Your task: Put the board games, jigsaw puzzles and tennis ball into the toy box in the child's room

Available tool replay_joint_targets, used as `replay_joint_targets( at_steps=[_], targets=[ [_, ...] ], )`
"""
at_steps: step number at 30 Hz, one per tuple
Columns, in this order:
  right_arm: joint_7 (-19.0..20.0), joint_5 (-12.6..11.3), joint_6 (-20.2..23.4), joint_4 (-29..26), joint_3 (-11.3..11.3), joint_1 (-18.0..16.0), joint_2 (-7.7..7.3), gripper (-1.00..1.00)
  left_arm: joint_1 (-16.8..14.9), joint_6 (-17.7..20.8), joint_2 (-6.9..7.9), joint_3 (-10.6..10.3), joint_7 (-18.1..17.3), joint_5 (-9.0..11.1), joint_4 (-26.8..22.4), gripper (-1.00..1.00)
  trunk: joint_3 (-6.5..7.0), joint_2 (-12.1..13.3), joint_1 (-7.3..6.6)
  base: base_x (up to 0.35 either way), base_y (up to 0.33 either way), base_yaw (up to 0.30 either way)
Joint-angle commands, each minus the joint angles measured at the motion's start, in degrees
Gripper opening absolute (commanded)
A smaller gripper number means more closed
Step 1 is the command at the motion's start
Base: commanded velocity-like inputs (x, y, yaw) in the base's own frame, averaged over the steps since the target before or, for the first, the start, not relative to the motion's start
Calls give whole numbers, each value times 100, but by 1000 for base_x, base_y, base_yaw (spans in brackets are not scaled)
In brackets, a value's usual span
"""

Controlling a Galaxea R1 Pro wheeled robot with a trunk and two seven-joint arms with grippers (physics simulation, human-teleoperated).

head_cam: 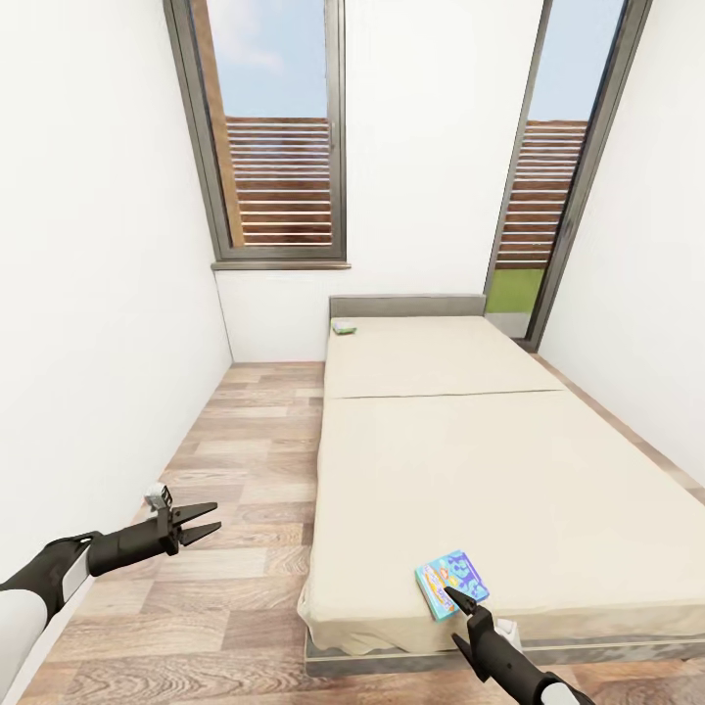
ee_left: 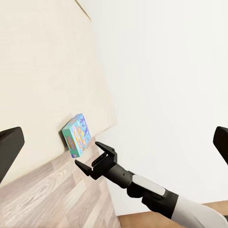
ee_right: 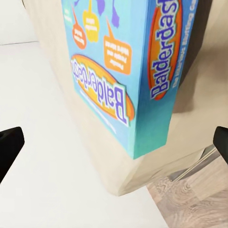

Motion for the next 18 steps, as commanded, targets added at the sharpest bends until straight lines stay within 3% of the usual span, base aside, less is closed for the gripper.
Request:
replay_joint_targets(
  at_steps=[1, 18],
  targets=[
    [5, -21, 43, 1, -25, -4, 1, 100, -2, 61, 2, -20, -18, 22, 2, 100, -5, -2, -1, 0, 0, 0],
    [6, -21, 46, 1, -25, -4, 1, 100, -2, 61, -2, -21, -18, 20, 0, 100, -77, -163, 87, 0, 0, 0]
  ],
)
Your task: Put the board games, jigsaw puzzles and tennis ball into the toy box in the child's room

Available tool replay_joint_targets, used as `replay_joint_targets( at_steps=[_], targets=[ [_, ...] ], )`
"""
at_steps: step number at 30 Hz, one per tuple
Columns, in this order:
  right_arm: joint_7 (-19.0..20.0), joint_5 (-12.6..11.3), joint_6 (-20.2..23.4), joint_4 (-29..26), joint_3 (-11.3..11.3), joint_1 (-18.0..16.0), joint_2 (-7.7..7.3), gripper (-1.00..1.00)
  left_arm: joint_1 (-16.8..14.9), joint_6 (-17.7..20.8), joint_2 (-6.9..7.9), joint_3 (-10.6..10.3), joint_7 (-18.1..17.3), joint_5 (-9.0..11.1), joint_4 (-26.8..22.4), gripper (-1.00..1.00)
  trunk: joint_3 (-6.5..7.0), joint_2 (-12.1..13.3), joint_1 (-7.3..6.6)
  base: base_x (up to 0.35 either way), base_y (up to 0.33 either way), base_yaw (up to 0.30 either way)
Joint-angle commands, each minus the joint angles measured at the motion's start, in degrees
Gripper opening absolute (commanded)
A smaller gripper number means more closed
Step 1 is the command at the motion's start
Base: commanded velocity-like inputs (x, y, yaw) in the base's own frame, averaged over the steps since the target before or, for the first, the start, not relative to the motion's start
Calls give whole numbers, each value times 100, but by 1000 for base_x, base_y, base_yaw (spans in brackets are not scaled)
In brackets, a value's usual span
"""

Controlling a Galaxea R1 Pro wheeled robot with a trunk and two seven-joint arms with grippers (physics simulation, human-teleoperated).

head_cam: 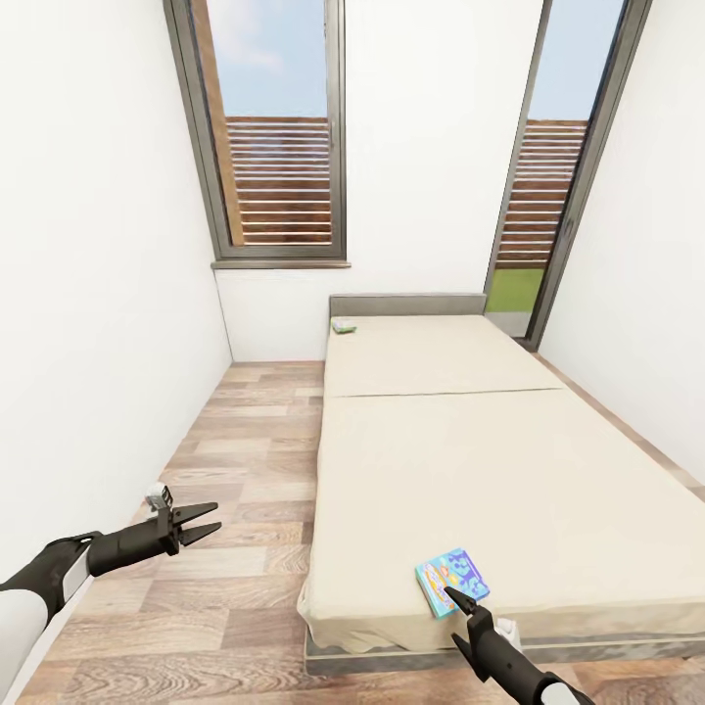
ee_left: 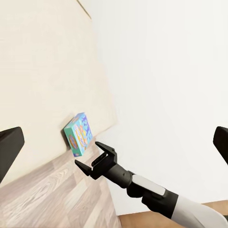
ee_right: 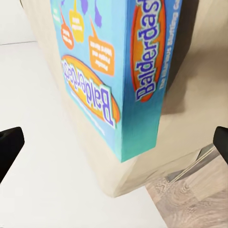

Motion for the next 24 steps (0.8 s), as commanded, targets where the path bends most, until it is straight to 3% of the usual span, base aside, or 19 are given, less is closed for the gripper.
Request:
replay_joint_targets(
  at_steps=[1, 7, 24],
  targets=[
    [5, -21, 42, 1, -25, -5, 1, 100, -2, 61, 4, -20, -18, 21, 3, 100, -5, -2, -1, 0, 0, 0],
    [5, -21, 42, 1, -25, -5, 8, 100, -4, 61, 2, -20, -18, 24, 3, 100, -113, -243, 131, 0, 0, 0],
    [5, -21, 42, 1, -25, -5, 10, 100, -3, 61, 7, -19, -18, 25, 3, 100, -113, -243, 131, 0, 0, 0]
  ],
)
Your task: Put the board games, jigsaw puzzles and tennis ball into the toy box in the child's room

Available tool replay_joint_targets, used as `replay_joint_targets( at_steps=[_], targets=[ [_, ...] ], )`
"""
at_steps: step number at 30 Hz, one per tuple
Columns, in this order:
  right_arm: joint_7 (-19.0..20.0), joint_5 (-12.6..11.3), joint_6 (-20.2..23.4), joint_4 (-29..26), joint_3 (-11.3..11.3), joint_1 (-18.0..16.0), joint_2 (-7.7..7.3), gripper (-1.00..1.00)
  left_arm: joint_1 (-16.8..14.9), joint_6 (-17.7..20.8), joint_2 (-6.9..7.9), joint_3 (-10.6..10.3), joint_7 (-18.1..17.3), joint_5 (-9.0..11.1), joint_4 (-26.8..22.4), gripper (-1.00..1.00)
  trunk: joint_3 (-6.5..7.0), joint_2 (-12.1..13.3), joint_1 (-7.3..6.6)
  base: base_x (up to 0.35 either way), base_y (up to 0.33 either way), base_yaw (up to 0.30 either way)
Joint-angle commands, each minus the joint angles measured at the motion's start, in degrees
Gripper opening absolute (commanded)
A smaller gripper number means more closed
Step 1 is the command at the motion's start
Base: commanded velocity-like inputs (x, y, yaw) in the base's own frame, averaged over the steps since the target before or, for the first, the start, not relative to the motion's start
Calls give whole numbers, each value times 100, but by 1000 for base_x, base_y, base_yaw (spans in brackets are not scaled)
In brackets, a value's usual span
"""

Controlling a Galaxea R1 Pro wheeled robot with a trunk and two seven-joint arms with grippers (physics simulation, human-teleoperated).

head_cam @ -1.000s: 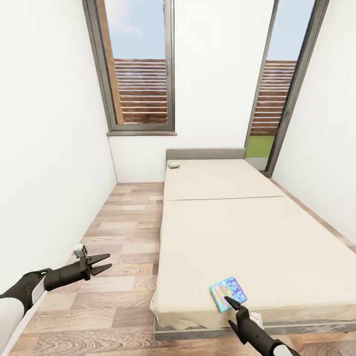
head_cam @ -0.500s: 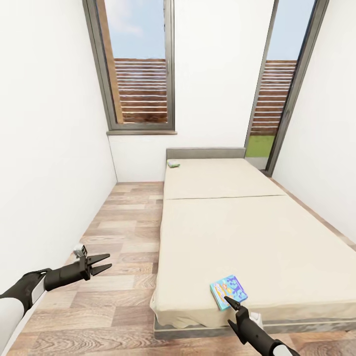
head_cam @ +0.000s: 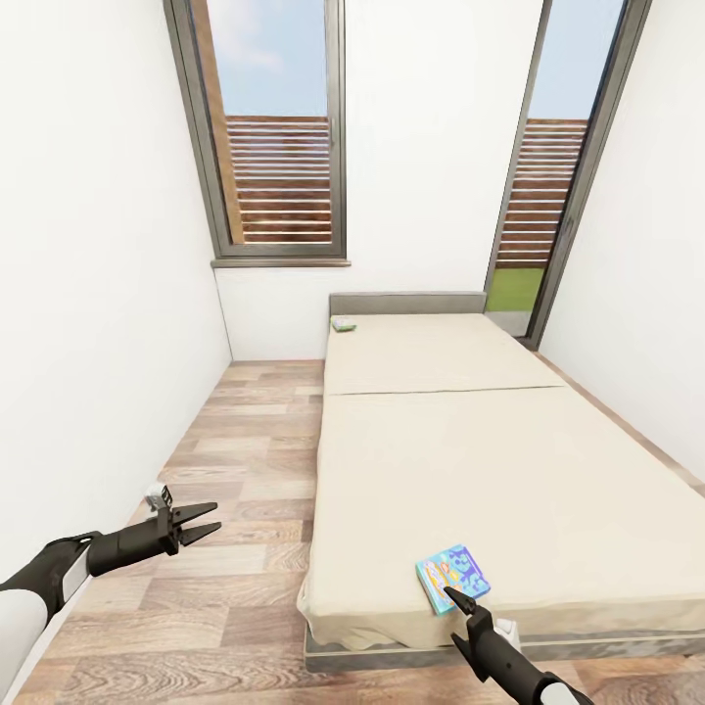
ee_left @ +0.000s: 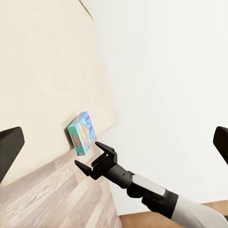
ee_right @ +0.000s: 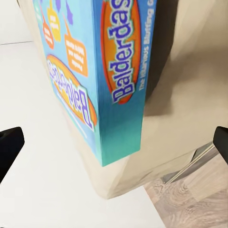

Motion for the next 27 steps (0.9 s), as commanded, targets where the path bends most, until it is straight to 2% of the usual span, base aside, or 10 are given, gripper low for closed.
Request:
replay_joint_targets(
  at_steps=[1, 27],
  targets=[
    [5, -21, 42, 1, -25, -4, 1, 100, -2, 61, 2, -19, -18, 22, -1, 100, -5, -2, -1, 23, 0, 0],
    [5, -21, 42, 1, -21, -4, 33, 100, -2, 61, 2, -22, -18, 22, -3, 100, -5, -2, -1, 24, 14, 0]
  ],
)
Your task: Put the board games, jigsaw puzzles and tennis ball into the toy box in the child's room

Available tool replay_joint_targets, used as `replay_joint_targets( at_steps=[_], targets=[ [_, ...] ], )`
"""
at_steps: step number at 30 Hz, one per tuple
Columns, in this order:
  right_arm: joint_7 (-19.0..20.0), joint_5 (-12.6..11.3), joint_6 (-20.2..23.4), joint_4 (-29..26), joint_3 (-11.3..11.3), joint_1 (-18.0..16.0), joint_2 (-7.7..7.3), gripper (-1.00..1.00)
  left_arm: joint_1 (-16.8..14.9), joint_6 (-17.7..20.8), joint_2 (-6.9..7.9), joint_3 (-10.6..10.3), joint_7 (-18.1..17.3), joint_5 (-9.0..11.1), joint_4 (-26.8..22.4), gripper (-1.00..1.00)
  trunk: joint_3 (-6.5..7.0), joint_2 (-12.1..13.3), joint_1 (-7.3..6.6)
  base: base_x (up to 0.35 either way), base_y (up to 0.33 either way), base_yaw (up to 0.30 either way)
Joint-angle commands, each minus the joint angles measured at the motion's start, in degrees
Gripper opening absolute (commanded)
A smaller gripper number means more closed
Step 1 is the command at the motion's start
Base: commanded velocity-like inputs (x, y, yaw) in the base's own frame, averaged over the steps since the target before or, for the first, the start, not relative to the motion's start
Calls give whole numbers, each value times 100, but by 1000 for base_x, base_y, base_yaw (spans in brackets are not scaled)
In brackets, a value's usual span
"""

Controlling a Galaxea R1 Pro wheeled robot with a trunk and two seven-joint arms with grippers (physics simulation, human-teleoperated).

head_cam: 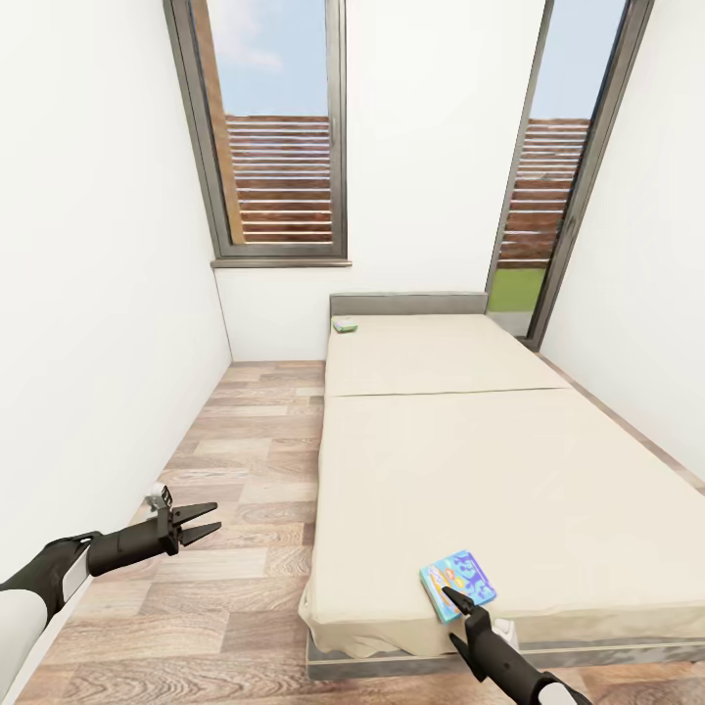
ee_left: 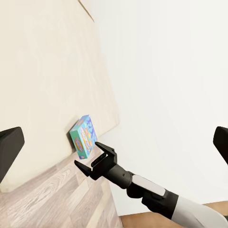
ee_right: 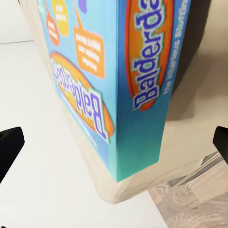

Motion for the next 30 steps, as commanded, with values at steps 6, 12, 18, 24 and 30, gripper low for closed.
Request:
replay_joint_targets(
  at_steps=[6, 12, 18, 24, 30],
  targets=[
    [5, -18, 42, -1, -21, -4, 10, 100, -2, 61, 2, -20, -17, 21, 5, 100, -5, -2, -1, 16, 47, 0],
    [5, -18, 42, -2, -21, -4, 11, 100, -2, 61, 2, -20, -17, 21, 2, 100, -5, -2, -1, 4, 10, 0],
    [5, -13, 40, -6, -21, -4, 9, 100, -2, 61, 2, -20, -17, 20, 3, 100, -5, -2, -1, 1, 2, 0],
    [5, -12, 34, -8, -21, -4, 10, -100, -2, 61, 2, -20, -17, 22, 3, 100, -5, -2, -1, 0, 0, 0],
    [5, -12, 42, -8, -21, -4, 12, -100, -4, 61, 0, -20, -17, 20, 4, 100, -5, -2, -1, 0, 0, 0]
  ],
)
